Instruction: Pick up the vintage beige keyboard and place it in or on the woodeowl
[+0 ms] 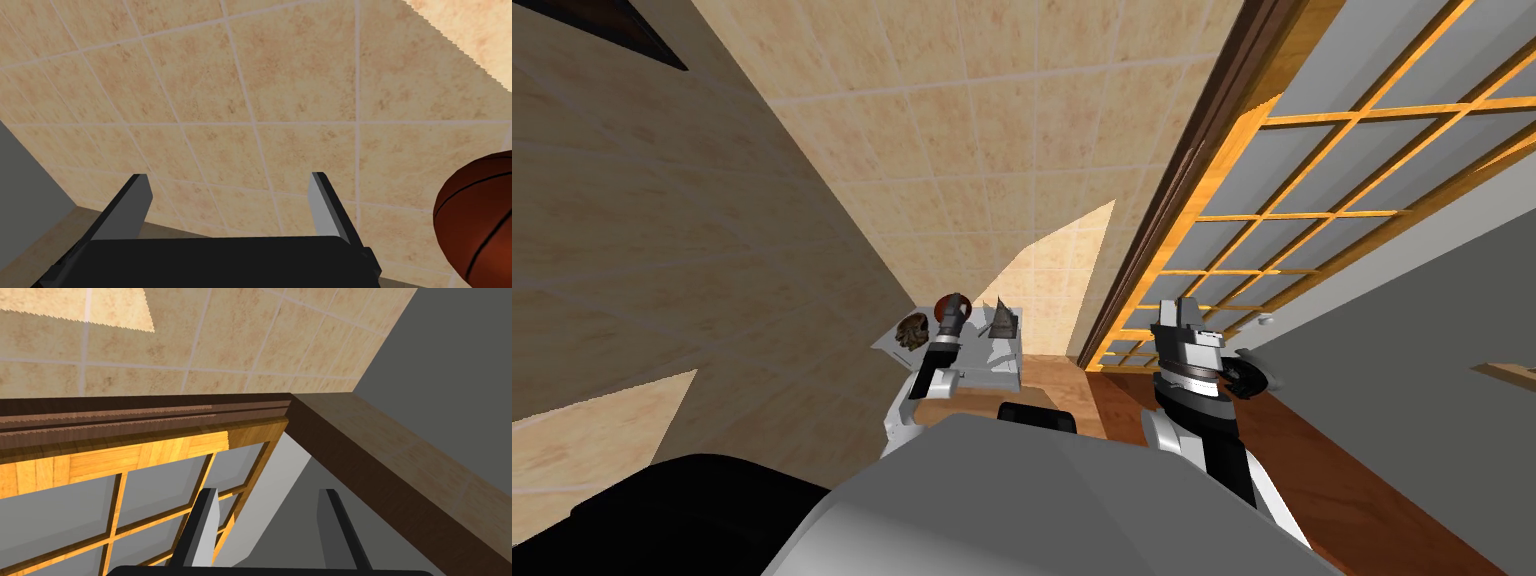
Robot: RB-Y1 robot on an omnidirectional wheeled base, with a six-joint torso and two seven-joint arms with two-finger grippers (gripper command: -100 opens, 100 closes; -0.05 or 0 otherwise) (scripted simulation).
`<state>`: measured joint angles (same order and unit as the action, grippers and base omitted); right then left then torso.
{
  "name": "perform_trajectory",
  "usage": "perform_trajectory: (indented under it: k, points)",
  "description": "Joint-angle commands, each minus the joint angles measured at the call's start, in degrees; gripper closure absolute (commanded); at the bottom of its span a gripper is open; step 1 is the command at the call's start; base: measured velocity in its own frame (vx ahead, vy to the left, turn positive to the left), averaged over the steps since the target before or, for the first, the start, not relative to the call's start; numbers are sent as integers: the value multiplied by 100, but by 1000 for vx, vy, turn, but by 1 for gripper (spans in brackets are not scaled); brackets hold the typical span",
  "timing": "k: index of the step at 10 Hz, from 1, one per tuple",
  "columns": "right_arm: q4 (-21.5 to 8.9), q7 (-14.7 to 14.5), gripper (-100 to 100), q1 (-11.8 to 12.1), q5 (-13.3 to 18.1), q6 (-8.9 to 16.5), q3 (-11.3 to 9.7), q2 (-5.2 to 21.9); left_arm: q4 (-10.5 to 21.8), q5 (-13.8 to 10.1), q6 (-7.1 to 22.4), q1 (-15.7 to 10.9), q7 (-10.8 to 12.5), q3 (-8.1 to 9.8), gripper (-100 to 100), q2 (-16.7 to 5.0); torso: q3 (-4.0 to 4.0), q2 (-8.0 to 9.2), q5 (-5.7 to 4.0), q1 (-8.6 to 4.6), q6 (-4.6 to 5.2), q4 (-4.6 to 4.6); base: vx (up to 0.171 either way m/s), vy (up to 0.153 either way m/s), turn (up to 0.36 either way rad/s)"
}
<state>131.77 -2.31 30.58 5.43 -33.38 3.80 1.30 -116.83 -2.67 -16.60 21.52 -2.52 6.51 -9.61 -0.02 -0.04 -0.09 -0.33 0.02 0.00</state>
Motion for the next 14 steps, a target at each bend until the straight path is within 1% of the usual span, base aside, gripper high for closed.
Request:
perform_trajectory:
  k: [1,2,3,4,5,6,8,9,10,11,12,13,14]
  points:
    - [0,0,0,0,0,0,0,0,141,-62,257,-43,66,25,-100,-81,0,0,0,0,0,0,2,-65,49]
    - [0,0,0,0,0,0,0,0,298,-124,430,-118,135,68,-100,-166,-1,-2,2,5,-1,-1,9,-87,96]
    - [0,0,0,1,0,0,0,0,298,-124,471,-118,135,68,-100,-166,-2,-4,1,0,-2,-1,7,-69,40]
    - [0,0,0,0,0,0,0,0,461,-187,682,-196,206,111,-100,-248,-2,-4,1,5,-1,-1,11,-76,62]
    - [0,0,0,1,0,0,0,0,628,-249,827,-275,280,156,-100,-327,-4,-7,2,5,-1,-1,22,-88,101]
    - [0,0,0,1,0,0,0,0,628,-249,920,-275,280,156,-100,-327,-6,-10,1,1,-2,-2,22,-76,26]
    - [0,0,0,1,0,0,0,0,951,-376,1313,-436,432,248,-100,-479,-8,-14,2,5,-1,-3,37,-88,76]
    - [0,0,0,1,0,0,0,0,972,-376,1389,-436,432,248,-100,-479,-11,-19,0,-4,-1,-4,40,-84,38]
    - [0,0,0,1,0,0,0,0,1148,-439,1627,-517,511,294,-100,-553,-11,-19,0,1,0,-4,28,-68,54]
    - [0,0,0,1,0,0,0,0,1289,-503,1784,-599,589,340,-100,-626,-9,-15,2,7,-1,-4,29,-91,92]
    - [0,0,0,1,0,0,0,0,1327,-503,1870,-599,589,340,-100,-626,-9,-15,1,1,-1,-4,30,-72,39]
    - [0,0,0,0,0,0,0,0,1508,-566,2084,-680,668,386,-100,-698,-9,-16,1,6,0,-3,42,-59,52]
    - [0,0,0,1,0,0,0,0,1508,-566,2111,-680,668,386,-100,-698,-11,-19,3,11,-1,-4,31,-52,34]
